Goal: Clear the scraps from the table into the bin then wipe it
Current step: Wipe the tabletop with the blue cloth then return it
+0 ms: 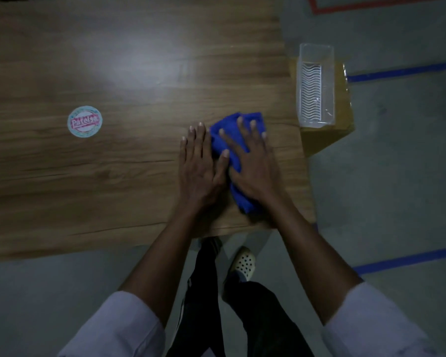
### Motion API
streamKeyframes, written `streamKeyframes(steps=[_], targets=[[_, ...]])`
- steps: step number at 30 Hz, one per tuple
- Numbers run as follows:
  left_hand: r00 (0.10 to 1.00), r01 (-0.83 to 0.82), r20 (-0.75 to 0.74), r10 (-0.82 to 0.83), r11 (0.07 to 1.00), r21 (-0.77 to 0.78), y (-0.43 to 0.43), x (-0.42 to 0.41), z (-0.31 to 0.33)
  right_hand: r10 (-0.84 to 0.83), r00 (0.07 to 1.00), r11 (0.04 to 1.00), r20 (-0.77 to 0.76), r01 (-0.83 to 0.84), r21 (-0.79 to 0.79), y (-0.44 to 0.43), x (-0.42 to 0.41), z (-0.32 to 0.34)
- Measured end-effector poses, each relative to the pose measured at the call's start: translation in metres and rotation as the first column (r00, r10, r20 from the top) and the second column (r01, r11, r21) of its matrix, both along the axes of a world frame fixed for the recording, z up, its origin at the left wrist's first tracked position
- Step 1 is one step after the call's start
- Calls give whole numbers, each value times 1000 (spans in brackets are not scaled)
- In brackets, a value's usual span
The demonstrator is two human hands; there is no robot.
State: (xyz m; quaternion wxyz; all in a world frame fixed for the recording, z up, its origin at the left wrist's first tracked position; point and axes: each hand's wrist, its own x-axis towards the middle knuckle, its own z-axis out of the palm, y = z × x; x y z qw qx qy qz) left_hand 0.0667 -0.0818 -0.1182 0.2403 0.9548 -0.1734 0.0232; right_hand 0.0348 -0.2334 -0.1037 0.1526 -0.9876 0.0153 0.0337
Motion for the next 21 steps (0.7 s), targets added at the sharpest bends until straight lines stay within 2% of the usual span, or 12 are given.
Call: streamKeyframes(steps=[2, 4, 6, 8, 11, 12, 14, 17, 19, 21], targets=[[1000, 15, -9, -15, 1000, -21, 4, -20, 0, 194, 981, 981, -21, -194, 12, -8, -32, 3], [999, 31, 9, -31, 1000, -2, 11, -34, 1, 292, 956, 956, -25, -291, 31, -40, -44, 3], [999, 49, 22, -49, 999, 21, 15, -43, 2, 237, 971, 971, -35, -237, 21, -73, -33, 3], [998, 50, 39, -51, 999, 19, 16, -46, 2, 92, 995, 995, -39, -91, 41, -88, -15, 6], [998, 22, 51, -23, 999, 25, 14, -45, 0, -78, 997, 995, -16, 79, 60, -51, -17, 5], [998, 19, 51, -21, 999, 34, 15, -45, -1, -65, 998, 996, -15, 66, 56, -29, -27, 5], [998, 19, 53, -21, 999, 37, 16, -46, -2, 80, 997, 996, -9, -79, 46, 4, -58, 4], [998, 25, 59, -27, 999, 32, 17, -44, -3, 215, 977, 976, 8, -215, 41, -9, -87, 2], [997, 20, 73, -23, 999, 34, 16, -45, -3, 130, 992, 990, -2, -130, 46, -38, -86, 1], [998, 19, 64, -21, 999, 40, 16, -45, -3, -28, 1000, 998, -2, 28, 60, -60, -76, 1]])
